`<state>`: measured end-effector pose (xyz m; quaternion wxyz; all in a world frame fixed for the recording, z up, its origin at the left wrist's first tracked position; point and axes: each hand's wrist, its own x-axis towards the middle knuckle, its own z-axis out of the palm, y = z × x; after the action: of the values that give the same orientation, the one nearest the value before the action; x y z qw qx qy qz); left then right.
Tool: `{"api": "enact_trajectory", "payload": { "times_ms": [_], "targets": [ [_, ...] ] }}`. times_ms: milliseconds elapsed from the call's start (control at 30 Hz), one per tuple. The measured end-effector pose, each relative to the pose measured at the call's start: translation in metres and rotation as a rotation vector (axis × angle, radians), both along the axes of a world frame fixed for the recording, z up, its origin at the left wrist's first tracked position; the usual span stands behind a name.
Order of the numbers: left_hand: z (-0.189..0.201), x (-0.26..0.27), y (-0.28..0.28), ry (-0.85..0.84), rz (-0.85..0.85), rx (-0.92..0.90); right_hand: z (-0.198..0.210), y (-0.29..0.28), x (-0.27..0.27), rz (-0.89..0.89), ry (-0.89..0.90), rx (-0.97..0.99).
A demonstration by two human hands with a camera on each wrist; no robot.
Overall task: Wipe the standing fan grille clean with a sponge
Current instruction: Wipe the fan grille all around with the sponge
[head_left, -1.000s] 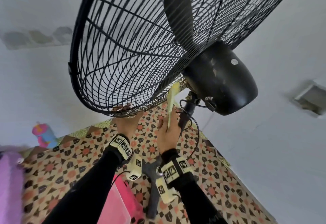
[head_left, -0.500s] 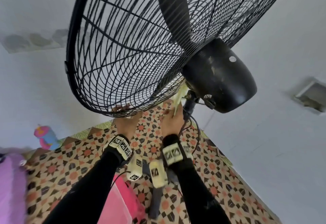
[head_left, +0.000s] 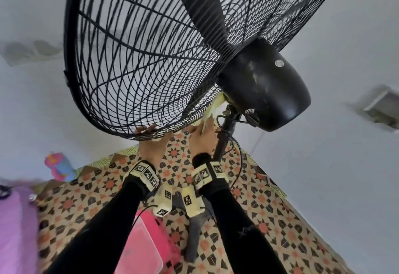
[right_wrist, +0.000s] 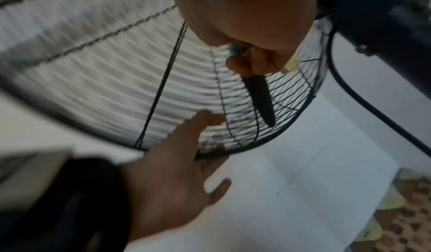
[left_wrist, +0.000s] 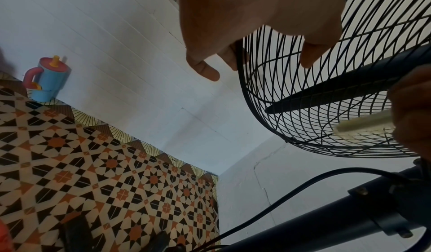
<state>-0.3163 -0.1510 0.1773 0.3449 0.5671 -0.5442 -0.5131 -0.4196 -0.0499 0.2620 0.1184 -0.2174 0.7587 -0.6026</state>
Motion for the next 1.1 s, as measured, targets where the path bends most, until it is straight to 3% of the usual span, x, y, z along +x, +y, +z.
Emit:
{"api": "enact_trajectory", "payload": {
  "times_ms": [33,167,233,333,433,533,600,700,767,900,1033,1100],
  "targets": [
    [-0.005,-0.001,-0.003,0.009,-0.008,0.007,-0.004,0.005,0.01,0.052,0.019,-0.015],
    [0.033,0.005,0.018,0.012,-0.018,-0.025,-0.003,0.057,0.042,0.213,0.081,-0.037],
    [0.04,0.004,0.024,0.0,-0.027,-0.032,0.004,0.058,0.031,0.135,0.088,-0.067],
    [0.045,0.003,0.028,0.008,-0.034,0.009,0.003,0.022,-0.002,-0.006,-0.052,-0.074],
    [0.044,0.003,0.028,0.028,-0.039,-0.011,-0.007,0.01,0.004,0.066,-0.046,-0.006],
    [0.038,0.005,0.022,0.001,-0.018,-0.044,-0.011,0.045,0.032,0.165,0.03,-0.064],
    [0.036,0.003,0.02,-0.001,-0.013,-0.044,-0.003,0.055,0.031,0.125,0.057,-0.078],
    [0.037,0.002,0.021,-0.024,-0.041,-0.037,-0.001,0.024,-0.002,-0.026,-0.043,-0.083],
    [0.038,0.004,0.024,-0.037,-0.045,-0.044,-0.006,0.002,-0.011,-0.018,-0.099,-0.003],
    [0.038,0.004,0.024,0.01,-0.018,-0.017,-0.026,0.015,0.002,0.064,-0.004,0.176],
    [0.029,0.001,0.019,0.032,-0.01,-0.015,-0.014,0.02,-0.005,-0.064,0.05,-0.026],
    [0.003,-0.001,0.004,-0.008,0.008,-0.052,-0.025,0.002,-0.011,-0.084,0.132,-0.059]
  ]
}}
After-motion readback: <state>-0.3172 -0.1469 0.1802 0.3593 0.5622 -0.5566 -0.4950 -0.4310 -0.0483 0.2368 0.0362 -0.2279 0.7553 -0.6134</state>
